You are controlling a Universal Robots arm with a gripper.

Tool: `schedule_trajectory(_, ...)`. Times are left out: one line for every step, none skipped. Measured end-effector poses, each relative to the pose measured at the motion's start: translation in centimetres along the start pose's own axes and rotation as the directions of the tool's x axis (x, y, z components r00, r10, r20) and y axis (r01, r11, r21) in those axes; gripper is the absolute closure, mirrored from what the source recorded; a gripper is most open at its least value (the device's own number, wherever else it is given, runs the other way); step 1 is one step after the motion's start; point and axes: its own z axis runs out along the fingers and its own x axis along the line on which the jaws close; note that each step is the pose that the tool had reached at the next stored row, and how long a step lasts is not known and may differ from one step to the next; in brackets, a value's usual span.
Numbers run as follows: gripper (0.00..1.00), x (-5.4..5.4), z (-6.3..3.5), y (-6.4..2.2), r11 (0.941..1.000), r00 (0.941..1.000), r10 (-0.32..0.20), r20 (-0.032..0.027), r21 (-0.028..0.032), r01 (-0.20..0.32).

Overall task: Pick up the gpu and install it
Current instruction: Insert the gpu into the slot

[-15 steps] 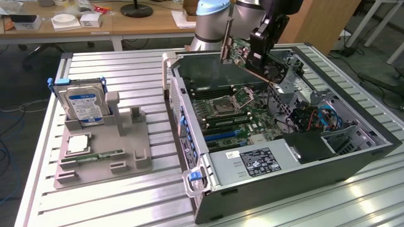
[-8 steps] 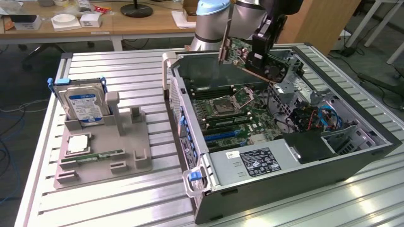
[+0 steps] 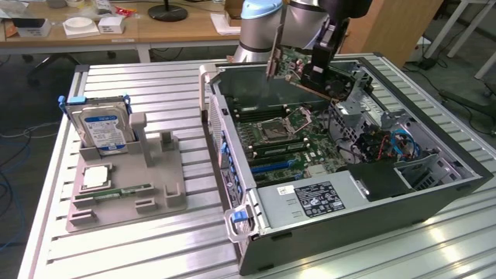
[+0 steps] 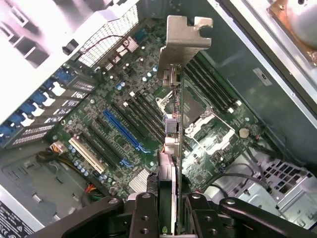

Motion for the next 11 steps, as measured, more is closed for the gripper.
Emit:
schedule_trajectory(0.73, 0.0, 0.0, 0.0, 0.9999, 0.9999, -0.012, 0.0, -0.0003, 0.012)
schedule_trajectory(0.73, 0.0, 0.0, 0.0, 0.9997, 0.9997, -0.024, 0.0, -0.0006, 0.024)
schedule_trajectory(0.73, 0.0, 0.0, 0.0, 0.9993, 0.9993, -0.037, -0.0001, -0.0009, 0.037)
schedule_trajectory(0.73, 0.0, 0.0, 0.0, 0.9988, 0.9988, -0.048, -0.0001, -0.0012, 0.048)
schedule_trajectory(0.73, 0.0, 0.0, 0.0, 0.9982, 0.9982, -0.06, -0.0002, -0.0014, 0.06)
schedule_trajectory(0.73, 0.0, 0.0, 0.0, 0.9974, 0.9974, -0.072, -0.0001, -0.0017, 0.072)
schedule_trajectory(0.73, 0.0, 0.0, 0.0, 0.9965, 0.9965, -0.084, -0.0002, -0.002, 0.084)
schedule_trajectory(0.73, 0.0, 0.0, 0.0, 0.9955, 0.9955, -0.095, -0.0001, -0.0023, 0.095)
schedule_trajectory(0.73, 0.0, 0.0, 0.0, 0.9942, 0.9942, -0.108, -0.0002, -0.0026, 0.108)
schedule_trajectory(0.73, 0.0, 0.0, 0.0, 0.9929, 0.9929, -0.119, -0.0002, -0.0029, 0.119)
schedule_trajectory(0.73, 0.0, 0.0, 0.0, 0.9913, 0.9913, -0.132, -0.0002, -0.0032, 0.132)
